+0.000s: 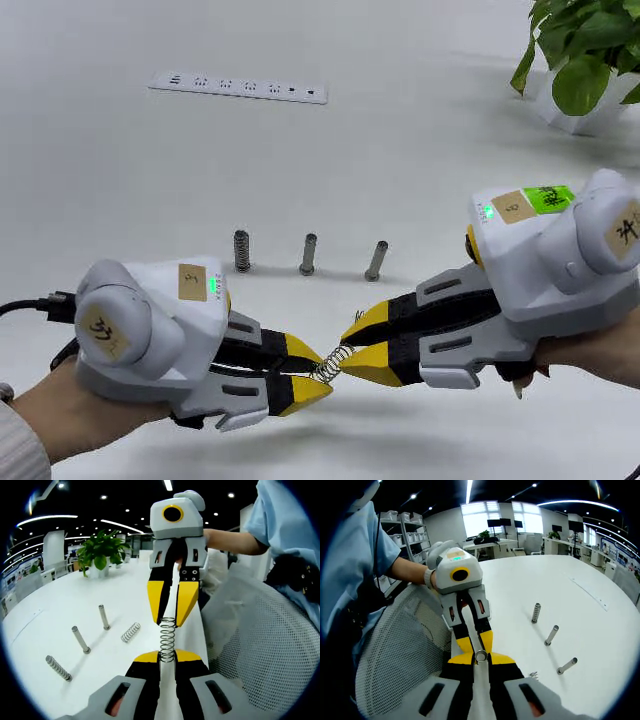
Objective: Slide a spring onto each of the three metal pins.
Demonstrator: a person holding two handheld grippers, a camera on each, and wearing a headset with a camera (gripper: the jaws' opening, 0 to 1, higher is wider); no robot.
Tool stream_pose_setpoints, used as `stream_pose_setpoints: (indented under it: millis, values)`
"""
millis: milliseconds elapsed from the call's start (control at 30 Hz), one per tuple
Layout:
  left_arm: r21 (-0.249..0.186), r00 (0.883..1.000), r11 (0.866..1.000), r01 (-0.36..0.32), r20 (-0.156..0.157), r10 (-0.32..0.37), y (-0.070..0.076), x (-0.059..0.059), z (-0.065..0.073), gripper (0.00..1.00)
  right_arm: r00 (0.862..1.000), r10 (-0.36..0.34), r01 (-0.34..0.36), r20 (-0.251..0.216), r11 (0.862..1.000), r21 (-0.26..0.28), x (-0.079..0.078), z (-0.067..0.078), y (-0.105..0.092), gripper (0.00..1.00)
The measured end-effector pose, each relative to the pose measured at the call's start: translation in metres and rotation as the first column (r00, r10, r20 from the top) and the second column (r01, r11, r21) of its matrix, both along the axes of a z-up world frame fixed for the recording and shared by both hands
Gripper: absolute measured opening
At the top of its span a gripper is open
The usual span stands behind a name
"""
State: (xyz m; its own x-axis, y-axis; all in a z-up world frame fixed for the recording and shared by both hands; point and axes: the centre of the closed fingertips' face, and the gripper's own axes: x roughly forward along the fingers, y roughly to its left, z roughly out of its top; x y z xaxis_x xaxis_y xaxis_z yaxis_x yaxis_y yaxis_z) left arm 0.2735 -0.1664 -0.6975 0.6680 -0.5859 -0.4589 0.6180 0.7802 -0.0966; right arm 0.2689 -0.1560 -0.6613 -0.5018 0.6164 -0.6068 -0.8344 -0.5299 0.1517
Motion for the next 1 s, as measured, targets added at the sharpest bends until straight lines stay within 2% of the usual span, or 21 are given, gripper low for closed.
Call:
stream_pose_setpoints:
  millis: [333, 667, 767, 1000]
  values:
    - [-0.001, 1.0, 1.0, -0.002, 0.008, 0.002, -0.001, 0.001, 0.001, 0.09, 0.999, 0.02, -0.02, 0.03, 1.0, -0.009, 0.0, 0.003, -0.002, 0.12]
    - [0.003, 1.0, 1.0, -0.001, -0.002, 0.001, -0.003, 0.0, -0.004, 0.09, 0.996, 0.058, -0.056, 0.062, 0.998, -0.032, -0.002, -0.002, -0.004, 0.12]
    - [0.0, 1.0, 1.0, -0.004, -0.003, 0.004, -0.003, 0.0, -0.004, 0.09, 0.991, 0.095, -0.091, 0.096, 0.995, -0.042, -0.001, -0.003, -0.007, 0.19]
    - [0.004, 1.0, 1.0, 0.001, -0.003, -0.001, -0.004, 0.0, -0.004, 0.09, 0.972, 0.183, -0.17, 0.146, 0.98, -0.101, -0.004, -0.009, -0.006, 0.19]
